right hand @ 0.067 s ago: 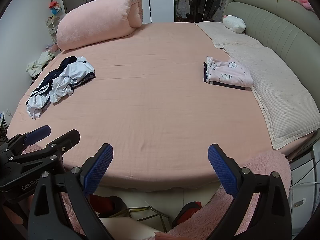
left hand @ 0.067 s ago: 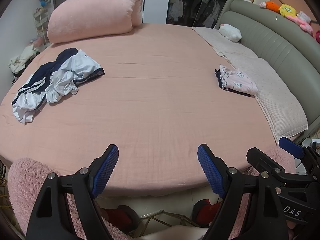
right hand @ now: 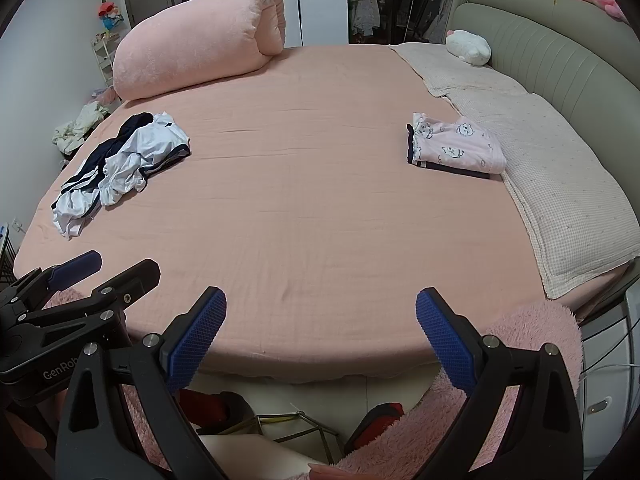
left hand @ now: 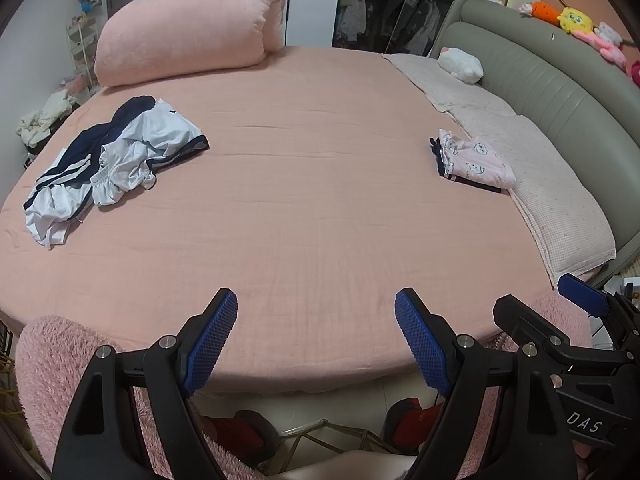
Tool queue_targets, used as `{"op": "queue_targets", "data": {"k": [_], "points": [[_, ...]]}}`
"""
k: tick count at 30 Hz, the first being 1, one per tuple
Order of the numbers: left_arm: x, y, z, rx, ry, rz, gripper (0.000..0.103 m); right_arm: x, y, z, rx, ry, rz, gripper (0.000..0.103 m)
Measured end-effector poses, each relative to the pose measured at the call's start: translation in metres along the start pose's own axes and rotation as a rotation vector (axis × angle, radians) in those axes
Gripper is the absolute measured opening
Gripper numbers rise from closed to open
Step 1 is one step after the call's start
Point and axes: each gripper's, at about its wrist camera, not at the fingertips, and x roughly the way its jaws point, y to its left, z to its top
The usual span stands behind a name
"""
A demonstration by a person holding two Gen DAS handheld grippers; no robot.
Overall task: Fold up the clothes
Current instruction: 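Move both grippers toward the navy and white clothing pile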
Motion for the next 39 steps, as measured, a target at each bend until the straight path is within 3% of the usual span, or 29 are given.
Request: {"op": "queue_targets", "data": {"k": [14,28,30,35,37,39], "points": [[0.003,0.003,-0.001,-0.020,0.002,-0.004,0.083,0.000,0.002,0.003,0.007,0.006,0.000,0.097],[0.017,0.022,0.003,-0.099,0.003,-0.089,0.083,0.006,0.018,0.014,-0.021,0.006,0.035,0.093],[0.024,0.030,0.011,-0.100,-0.001,-0.103,0.083,0.011,0.024,0.020,-0.049,0.008,0.063,0.085],[0.031,0.086,0.048,-0.216,-0.048,-0.201,0.083,0.031,0.066,0.053,-0.190,0.029,0.146,0.082],[0.032,0.115,0.056,-0.262,-0.096,-0.121,0.083,0.038,0.092,0.070,-0.233,0.014,0.168,0.083],[0.045,0.155,0.067,-0.342,-0.093,-0.052,0.083,0.046,0.116,0.084,-0.275,0.002,0.188,0.083]]}}
